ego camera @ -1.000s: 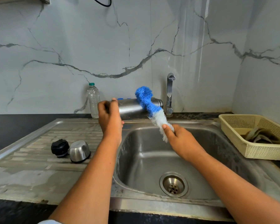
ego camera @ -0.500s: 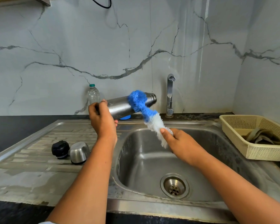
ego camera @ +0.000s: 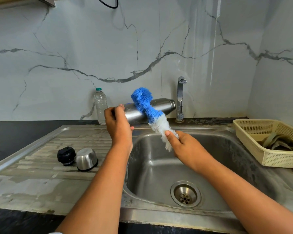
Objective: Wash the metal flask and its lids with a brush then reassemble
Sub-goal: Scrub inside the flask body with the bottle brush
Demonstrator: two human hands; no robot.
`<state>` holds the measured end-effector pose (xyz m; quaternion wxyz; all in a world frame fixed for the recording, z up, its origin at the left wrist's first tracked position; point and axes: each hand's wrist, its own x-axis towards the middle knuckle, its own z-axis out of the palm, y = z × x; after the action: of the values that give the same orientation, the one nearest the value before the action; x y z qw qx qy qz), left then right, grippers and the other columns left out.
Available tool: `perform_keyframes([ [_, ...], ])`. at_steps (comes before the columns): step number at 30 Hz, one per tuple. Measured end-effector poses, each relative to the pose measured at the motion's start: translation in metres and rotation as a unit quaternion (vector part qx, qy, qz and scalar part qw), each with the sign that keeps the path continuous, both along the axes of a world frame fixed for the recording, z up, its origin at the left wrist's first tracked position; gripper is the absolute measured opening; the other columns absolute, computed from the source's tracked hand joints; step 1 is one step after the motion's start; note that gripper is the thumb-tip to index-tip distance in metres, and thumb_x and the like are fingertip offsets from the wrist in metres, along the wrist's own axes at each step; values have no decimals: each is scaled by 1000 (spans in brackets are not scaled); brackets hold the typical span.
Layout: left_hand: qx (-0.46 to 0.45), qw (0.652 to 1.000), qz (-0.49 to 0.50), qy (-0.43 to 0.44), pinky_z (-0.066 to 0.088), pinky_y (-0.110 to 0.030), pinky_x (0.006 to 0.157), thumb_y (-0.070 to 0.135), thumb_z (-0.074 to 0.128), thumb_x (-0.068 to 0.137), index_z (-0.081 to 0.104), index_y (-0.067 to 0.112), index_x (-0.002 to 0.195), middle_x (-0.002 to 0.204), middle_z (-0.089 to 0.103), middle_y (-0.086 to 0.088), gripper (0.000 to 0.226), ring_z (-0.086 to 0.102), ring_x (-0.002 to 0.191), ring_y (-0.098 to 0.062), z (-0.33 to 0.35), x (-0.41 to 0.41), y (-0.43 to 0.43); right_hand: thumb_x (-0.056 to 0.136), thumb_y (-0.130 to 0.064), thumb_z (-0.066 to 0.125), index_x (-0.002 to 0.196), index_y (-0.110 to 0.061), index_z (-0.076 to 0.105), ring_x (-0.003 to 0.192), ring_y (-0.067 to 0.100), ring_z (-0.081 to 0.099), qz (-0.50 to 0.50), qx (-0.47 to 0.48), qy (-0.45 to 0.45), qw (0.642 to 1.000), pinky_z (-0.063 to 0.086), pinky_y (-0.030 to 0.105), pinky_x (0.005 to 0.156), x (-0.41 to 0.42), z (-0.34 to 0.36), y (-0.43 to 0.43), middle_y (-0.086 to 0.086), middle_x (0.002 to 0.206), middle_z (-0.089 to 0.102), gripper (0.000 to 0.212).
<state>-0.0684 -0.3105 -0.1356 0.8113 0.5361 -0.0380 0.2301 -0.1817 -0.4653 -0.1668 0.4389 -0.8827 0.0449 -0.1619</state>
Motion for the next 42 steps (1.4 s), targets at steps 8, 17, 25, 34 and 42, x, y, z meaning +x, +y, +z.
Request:
perform_keyframes([
  [8,3,1000,9,-22,44,-29,50,36,56,95,55,30,91,88,62,6,8,60,79,-18,-1,4,4,102,-63,38,88,-27,56,58,6,48,17,8,6,1000,38,26,62,-3,-3,6,-10,65,54,42],
  [17,6,999,28,-24,45,-32,55,56,45,96,52,39,83,78,57,11,23,56,75,-21,1,8,5,101,-63,38,83,-26,55,46,-1,45,38,11,2,999,37,22,59,-7,-3,20,-11,57,51,44],
  [25,1,1000,0,-22,45,-31,57,35,45,106,49,31,94,87,57,5,14,55,74,-15,-2,11,7,102,-63,37,83,-31,52,58,3,48,52,-11,22,998,37,25,62,-11,-7,23,-11,63,52,40],
  [34,-83,985,-151,7,52,-36,62,43,52,77,51,12,120,110,63,-10,53,63,85,-23,8,10,5,101,-64,37,84,-32,55,56,4,49,46,-3,12,999,38,24,62,-14,-3,19,-11,60,53,41],
  [42,-140,967,-206,44,49,-28,57,33,47,96,53,18,109,90,59,-3,21,57,74,-18,6,14,9,101,-64,35,84,-33,53,61,4,51,49,-25,11,998,39,25,63,-10,-5,19,-11,64,54,40],
])
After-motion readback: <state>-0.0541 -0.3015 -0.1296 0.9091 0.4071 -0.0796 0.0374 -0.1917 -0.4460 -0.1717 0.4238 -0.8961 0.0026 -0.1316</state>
